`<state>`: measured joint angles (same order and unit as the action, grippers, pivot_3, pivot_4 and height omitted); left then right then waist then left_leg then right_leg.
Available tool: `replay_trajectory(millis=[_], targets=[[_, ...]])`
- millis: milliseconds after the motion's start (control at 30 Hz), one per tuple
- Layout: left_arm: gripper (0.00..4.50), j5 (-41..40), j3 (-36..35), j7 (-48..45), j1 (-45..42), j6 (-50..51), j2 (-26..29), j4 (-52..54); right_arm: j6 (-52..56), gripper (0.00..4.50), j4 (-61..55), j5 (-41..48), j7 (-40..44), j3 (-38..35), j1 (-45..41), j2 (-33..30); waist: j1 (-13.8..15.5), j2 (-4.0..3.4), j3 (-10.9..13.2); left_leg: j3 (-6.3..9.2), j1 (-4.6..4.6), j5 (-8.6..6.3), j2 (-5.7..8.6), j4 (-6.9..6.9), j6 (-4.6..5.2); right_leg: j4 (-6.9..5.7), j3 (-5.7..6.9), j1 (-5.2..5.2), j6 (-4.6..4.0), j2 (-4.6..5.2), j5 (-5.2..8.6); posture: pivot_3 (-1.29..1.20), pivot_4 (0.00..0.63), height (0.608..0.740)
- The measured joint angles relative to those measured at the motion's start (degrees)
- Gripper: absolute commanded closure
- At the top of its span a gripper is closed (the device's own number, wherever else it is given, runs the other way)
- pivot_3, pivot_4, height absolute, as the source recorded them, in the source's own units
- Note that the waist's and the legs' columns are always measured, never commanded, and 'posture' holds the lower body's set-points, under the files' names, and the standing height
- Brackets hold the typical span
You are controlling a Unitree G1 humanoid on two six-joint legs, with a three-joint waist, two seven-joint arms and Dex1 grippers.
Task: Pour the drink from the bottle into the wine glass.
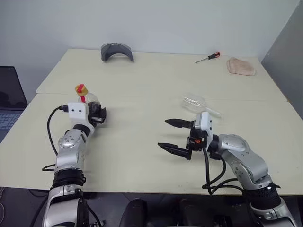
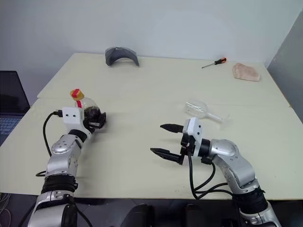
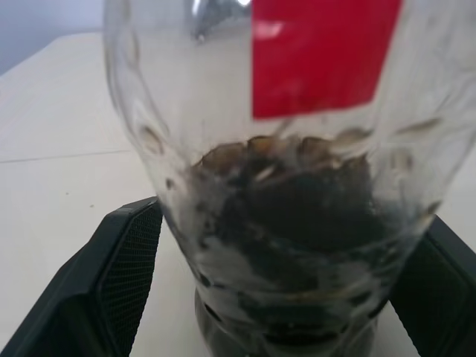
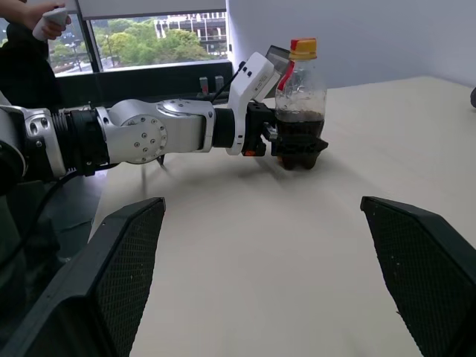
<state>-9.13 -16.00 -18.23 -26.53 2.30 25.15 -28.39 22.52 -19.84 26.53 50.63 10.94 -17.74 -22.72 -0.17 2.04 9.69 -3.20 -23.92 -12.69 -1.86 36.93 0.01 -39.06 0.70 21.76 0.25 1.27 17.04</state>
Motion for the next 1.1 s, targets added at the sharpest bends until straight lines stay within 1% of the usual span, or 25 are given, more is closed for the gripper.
replay_trajectory(millis=[33,100,167,200,300,367,433,500,633,800,867,967,1100], targets=[[0.06,0.0,0.0,0.0,-0.2,-0.2,-0.1,-0.2,0.2,0.00,0.0,0.0,0.0,0.0,-0.1,0.1,0.0,0.00,0.0,0.00,0.00,0.00,0.00,0.00,0.00,0.00,0.00,0.00,0.00,0.00,0.00,0.00,0.150,0.740],[0.45,0.0,0.1,0.0,-0.6,-0.6,-0.2,-0.8,0.5,0.00,0.0,0.0,-0.3,0.0,-0.6,0.2,0.0,0.00,0.0,0.00,0.00,0.00,0.00,0.00,0.00,-0.01,0.00,0.00,0.00,0.00,0.00,0.00,0.150,0.740],[0.92,0.0,0.4,-0.1,-1.1,-0.8,-0.3,-1.3,0.5,0.00,0.0,0.0,-0.5,0.0,-0.9,0.2,0.0,0.00,0.0,0.00,0.00,0.00,0.00,0.01,0.00,0.00,0.00,0.00,0.00,0.00,0.00,0.00,0.150,0.740],[1.30,0.0,0.5,-0.1,-1.3,-1.0,-0.4,-1.4,0.6,0.00,0.0,0.0,-0.6,0.0,-1.0,0.3,0.0,0.00,0.0,0.00,0.00,0.00,0.00,0.00,0.00,0.00,0.00,0.00,0.00,0.00,0.00,0.00,0.150,0.740],[2.17,0.0,0.9,-0.4,-1.6,-1.5,-0.5,-1.4,0.6,0.00,-0.1,0.0,-0.8,0.0,-1.0,0.3,0.0,0.00,0.0,-0.01,0.00,0.00,0.00,0.00,0.00,0.00,0.00,0.00,0.00,0.00,0.00,0.00,0.150,0.740],[2.59,0.0,1.1,-0.9,-1.4,-1.1,-0.5,-0.6,0.8,0.00,-0.2,0.0,-1.2,0.0,-1.0,0.3,0.0,0.00,0.0,0.00,-0.01,0.00,0.00,0.00,-0.01,-0.01,0.00,0.00,0.00,0.01,-0.01,0.00,0.150,0.740],[2.84,0.0,2.3,-1.7,-0.6,0.1,-1.1,3.2,1.6,0.00,-0.7,0.3,-2.4,-0.5,-1.0,0.6,0.0,0.02,0.0,0.00,-0.03,0.00,0.00,0.01,-0.01,0.00,0.00,0.01,0.00,0.01,-0.01,0.00,0.150,0.740],[2.97,-0.1,4.6,-3.1,1.5,1.8,-2.2,10.0,2.9,0.00,-1.9,1.8,-3.8,-1.5,-1.0,0.7,0.1,0.03,0.0,0.00,-0.07,0.01,0.06,0.00,-0.02,0.02,0.00,0.00,0.00,0.08,-0.01,0.00,0.150,0.740],[3.19,-1.5,11.9,-7.5,5.5,7.2,-5.3,22.1,5.7,0.00,-4.8,3.7,-5.9,-3.9,-0.7,-0.7,0.2,0.03,0.0,-0.03,-0.09,0.00,0.16,0.02,-0.02,0.05,-0.02,-0.01,0.01,0.20,-0.01,0.00,0.150,0.740],[3.38,-4.8,23.3,-17.2,8.5,15.0,-5.8,34.0,13.5,0.00,-10.1,9.2,-9.1,-7.9,-0.4,-3.9,0.0,0.01,0.0,-0.01,-0.03,0.01,0.12,-0.01,-0.01,-0.02,-0.01,0.00,0.00,0.14,-0.01,0.00,0.150,0.740],[3.45,-5.5,26.3,-20.6,8.5,16.6,-5.1,36.4,16.3,0.00,-12.5,11.9,-9.7,-8.7,-0.9,-4.9,-0.3,0.00,0.0,-0.02,-0.01,0.01,0.04,-0.01,-0.01,-0.01,-0.05,0.00,-0.01,0.04,0.00,0.00,0.150,0.740],[3.51,-5.5,28.5,-23.8,8.5,17.6,-3.6,37.2,19.2,0.00,-14.5,14.8,-9.9,-9.2,-1.4,-6.6,-0.5,-0.01,0.0,0.00,0.01,0.01,0.00,-0.04,0.00,-0.01,-0.06,0.01,-0.05,-0.03,0.03,0.00,0.150,0.740],[3.59,-4.2,30.8,-26.9,8.2,17.0,-2.3,37.1,21.1,0.00,-15.0,15.2,-10.8,-9.0,-3.2,-7.7,-0.3,-0.03,0.1,0.01,-0.04,0.01,0.05,-0.02,0.01,0.03,-0.08,0.02,-0.04,-0.04,0.04,0.00,0.150,0.740]])
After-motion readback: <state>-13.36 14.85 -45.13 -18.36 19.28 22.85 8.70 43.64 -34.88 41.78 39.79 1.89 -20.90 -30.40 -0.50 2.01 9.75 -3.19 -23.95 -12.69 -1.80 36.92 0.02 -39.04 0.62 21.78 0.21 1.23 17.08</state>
